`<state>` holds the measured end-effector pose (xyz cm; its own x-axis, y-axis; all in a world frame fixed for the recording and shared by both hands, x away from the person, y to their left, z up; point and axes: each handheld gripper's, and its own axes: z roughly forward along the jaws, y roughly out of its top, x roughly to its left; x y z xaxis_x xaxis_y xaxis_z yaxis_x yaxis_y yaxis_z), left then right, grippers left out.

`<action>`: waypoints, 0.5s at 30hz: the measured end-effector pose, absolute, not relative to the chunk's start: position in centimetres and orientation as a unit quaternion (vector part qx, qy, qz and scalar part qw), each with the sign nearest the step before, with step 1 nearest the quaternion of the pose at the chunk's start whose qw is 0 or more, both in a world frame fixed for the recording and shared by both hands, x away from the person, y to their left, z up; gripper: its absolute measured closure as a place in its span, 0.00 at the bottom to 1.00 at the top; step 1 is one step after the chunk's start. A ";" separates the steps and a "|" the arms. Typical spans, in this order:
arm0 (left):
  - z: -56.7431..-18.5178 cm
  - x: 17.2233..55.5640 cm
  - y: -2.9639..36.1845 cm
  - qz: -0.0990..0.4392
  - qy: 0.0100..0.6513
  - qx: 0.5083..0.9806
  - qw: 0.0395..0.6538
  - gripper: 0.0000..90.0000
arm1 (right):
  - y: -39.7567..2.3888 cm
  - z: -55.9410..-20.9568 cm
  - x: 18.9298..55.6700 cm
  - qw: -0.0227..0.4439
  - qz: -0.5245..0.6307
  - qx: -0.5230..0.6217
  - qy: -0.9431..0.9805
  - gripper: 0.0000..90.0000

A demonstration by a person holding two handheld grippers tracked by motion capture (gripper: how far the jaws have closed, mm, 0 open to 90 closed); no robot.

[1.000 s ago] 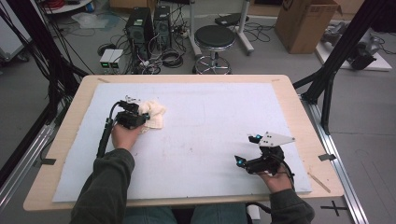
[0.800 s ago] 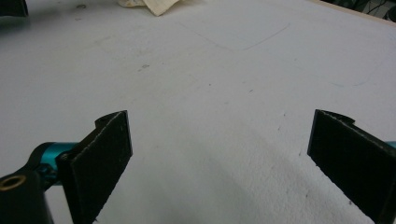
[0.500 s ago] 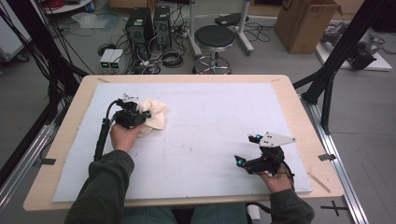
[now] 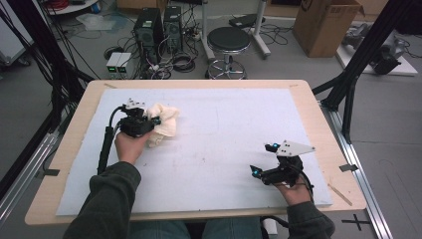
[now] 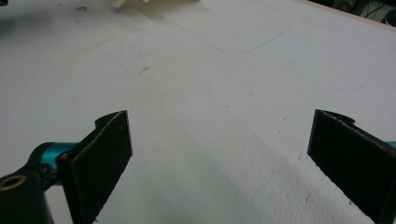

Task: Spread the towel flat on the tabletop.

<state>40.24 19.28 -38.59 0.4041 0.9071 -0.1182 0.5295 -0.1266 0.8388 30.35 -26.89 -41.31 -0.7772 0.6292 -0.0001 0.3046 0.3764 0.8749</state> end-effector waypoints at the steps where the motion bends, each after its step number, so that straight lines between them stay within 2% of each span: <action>1: -38.5 40.2 19.2 0.217 0.500 0.718 0.434 0.82 | -26.9 -41.3 30.4 0.170 0.478 0.287 0.813 0.06; 15: -36.7 38.9 17.0 0.221 0.470 0.722 0.457 0.82 | -27.0 -41.4 30.4 0.171 0.476 0.286 0.814 0.06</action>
<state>38.88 17.03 -36.70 0.4614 0.8803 -0.1106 0.4763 -0.1406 0.8680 30.40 -26.97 -41.44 -0.7775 0.6288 -0.0068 0.3024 0.3834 0.8727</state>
